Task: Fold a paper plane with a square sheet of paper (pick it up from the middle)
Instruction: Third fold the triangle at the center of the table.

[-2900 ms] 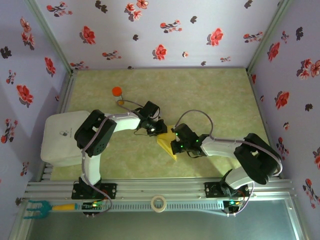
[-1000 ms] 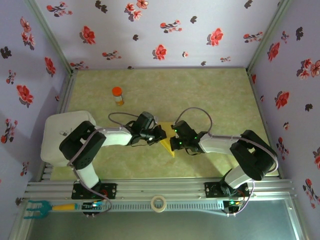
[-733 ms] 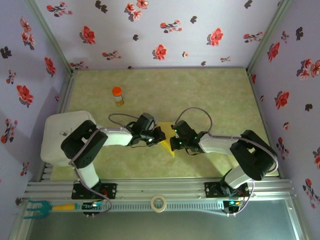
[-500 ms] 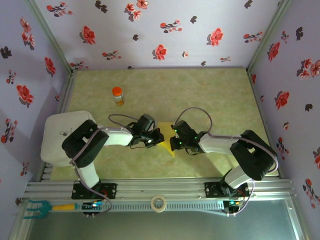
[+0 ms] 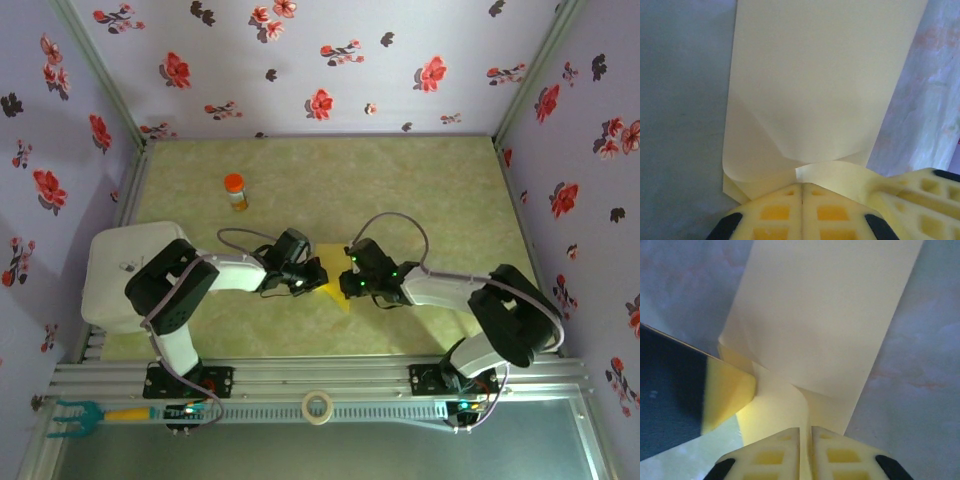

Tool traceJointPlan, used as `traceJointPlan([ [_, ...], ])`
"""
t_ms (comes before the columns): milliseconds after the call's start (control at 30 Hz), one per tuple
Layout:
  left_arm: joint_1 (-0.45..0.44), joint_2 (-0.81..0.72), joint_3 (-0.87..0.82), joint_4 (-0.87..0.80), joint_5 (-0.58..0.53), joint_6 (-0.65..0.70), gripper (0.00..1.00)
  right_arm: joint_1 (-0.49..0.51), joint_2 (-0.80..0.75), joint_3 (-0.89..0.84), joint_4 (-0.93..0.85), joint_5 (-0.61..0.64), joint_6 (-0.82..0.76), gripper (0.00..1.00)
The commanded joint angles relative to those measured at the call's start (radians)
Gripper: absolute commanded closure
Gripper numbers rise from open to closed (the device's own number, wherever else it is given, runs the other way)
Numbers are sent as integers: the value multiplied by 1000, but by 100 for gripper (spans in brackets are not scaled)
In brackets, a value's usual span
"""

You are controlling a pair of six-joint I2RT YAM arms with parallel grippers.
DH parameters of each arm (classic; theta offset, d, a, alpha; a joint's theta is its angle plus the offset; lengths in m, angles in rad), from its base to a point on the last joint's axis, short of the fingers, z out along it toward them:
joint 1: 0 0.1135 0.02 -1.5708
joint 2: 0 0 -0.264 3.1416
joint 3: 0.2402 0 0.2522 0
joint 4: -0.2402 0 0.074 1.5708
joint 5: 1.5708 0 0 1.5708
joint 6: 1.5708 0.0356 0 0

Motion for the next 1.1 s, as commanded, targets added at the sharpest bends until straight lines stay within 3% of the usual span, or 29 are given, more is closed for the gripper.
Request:
traceJointPlan([
  [0,-4,33,-9,-68,-33,31,100,-37,-91,23,-75,-22,59,73],
  [100,-4,31,-11,-67,-33,33,100,-80,-148,5,-88,-138,116,57],
  [167,-4,29,-11,-67,-34,33,100,-91,-148,2,-80,-251,143,53],
  [267,-4,27,-10,-65,-34,31,100,-90,-121,-7,-45,-378,196,57],
  [367,-4,28,-13,-62,-34,30,100,-79,-84,-21,19,-458,231,72],
  [433,-4,29,-11,-64,-35,30,100,-66,-61,-13,12,-461,230,85],
  [533,-4,27,-11,-65,-35,29,100,-40,-31,12,-28,-440,209,94],
  [1067,-4,27,-8,-71,-34,32,100,27,108,109,-145,-321,147,96],
])
